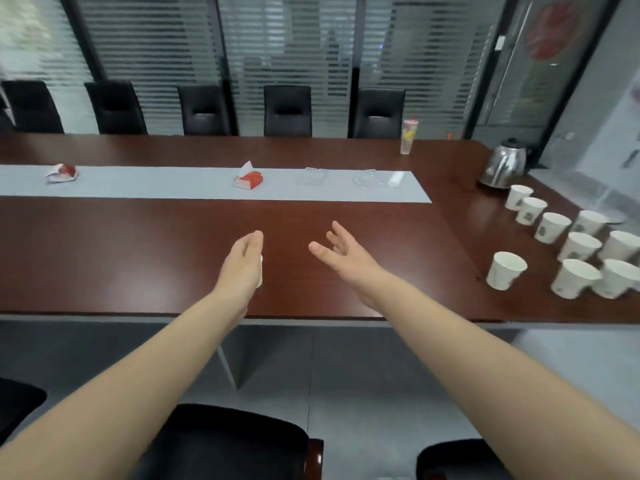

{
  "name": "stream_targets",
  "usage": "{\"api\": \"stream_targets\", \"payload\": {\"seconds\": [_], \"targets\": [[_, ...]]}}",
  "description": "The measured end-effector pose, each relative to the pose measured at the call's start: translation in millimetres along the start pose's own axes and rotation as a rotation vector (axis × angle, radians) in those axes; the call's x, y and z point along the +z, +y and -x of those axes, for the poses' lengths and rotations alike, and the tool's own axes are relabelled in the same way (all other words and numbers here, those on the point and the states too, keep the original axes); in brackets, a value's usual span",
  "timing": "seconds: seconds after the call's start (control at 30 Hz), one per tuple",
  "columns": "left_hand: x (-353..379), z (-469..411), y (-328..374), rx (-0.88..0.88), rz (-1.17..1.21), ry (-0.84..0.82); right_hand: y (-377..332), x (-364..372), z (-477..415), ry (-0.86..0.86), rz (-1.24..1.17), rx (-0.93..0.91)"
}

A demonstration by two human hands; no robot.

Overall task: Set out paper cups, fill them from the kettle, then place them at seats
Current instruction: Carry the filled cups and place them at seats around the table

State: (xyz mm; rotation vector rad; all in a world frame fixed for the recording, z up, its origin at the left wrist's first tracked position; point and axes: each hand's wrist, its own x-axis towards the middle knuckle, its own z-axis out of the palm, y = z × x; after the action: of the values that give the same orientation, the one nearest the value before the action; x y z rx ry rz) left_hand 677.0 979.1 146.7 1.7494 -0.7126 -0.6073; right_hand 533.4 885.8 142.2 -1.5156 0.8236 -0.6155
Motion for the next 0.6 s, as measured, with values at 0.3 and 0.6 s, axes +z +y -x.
{"api": "stream_targets", "payload": {"seconds": [0.3, 0.6], "targets": [[55, 222, 27, 0.054, 0.004, -0.196, -2, -84, 244, 0.142, 0.018, 0.001], [128, 407, 61, 0.076, 0.080, -0.442, -12, -174, 446, 0.274, 0.073, 0.074]]}}
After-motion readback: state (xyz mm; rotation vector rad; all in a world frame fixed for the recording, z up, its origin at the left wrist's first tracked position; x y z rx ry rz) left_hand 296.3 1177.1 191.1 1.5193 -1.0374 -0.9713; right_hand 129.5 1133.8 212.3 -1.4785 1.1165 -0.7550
